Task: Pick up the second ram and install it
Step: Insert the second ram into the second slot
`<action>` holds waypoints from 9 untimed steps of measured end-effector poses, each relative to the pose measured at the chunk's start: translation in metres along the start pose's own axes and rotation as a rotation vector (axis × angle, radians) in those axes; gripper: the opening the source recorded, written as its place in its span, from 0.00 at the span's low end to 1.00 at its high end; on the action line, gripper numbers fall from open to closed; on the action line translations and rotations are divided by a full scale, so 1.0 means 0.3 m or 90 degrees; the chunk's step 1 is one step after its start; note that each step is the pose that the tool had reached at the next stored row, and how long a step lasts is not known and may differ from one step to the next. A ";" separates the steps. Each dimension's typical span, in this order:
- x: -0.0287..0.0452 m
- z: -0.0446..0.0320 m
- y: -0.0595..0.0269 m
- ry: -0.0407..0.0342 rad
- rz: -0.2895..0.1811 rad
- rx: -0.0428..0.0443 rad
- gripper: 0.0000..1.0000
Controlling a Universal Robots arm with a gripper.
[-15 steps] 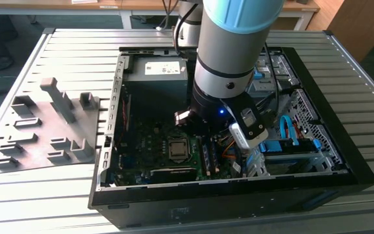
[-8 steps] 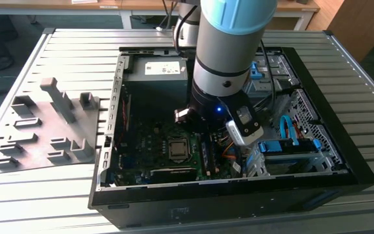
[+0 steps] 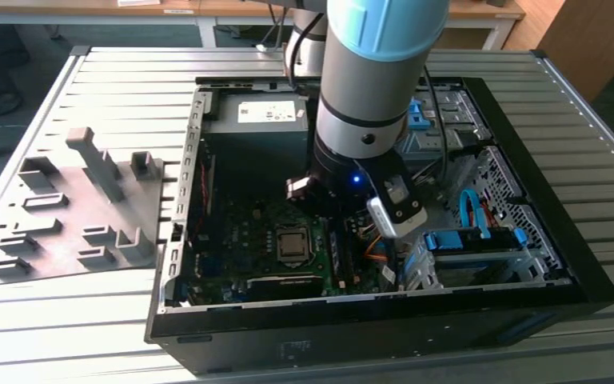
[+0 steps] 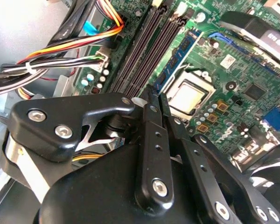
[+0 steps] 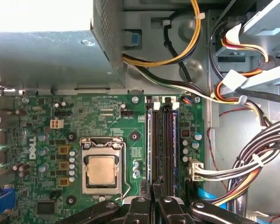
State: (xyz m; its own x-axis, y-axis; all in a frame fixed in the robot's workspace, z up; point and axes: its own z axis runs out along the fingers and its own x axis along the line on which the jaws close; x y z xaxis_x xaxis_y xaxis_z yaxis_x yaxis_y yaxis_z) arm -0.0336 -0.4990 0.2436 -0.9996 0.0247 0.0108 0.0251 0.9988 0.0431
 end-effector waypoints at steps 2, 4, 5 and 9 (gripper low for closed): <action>0.000 0.005 0.000 0.0000 0.000 0.0001 0.14; -0.002 0.011 0.000 0.0000 0.000 0.0001 0.14; -0.003 0.014 -0.001 0.0000 0.000 0.0001 0.14; -0.007 0.026 -0.001 -0.0001 0.002 0.0001 0.14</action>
State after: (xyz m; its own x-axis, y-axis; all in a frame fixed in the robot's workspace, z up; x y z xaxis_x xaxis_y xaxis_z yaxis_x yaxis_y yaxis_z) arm -0.0315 -0.4991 0.2357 -0.9995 0.0284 0.0108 0.0288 0.9987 0.0429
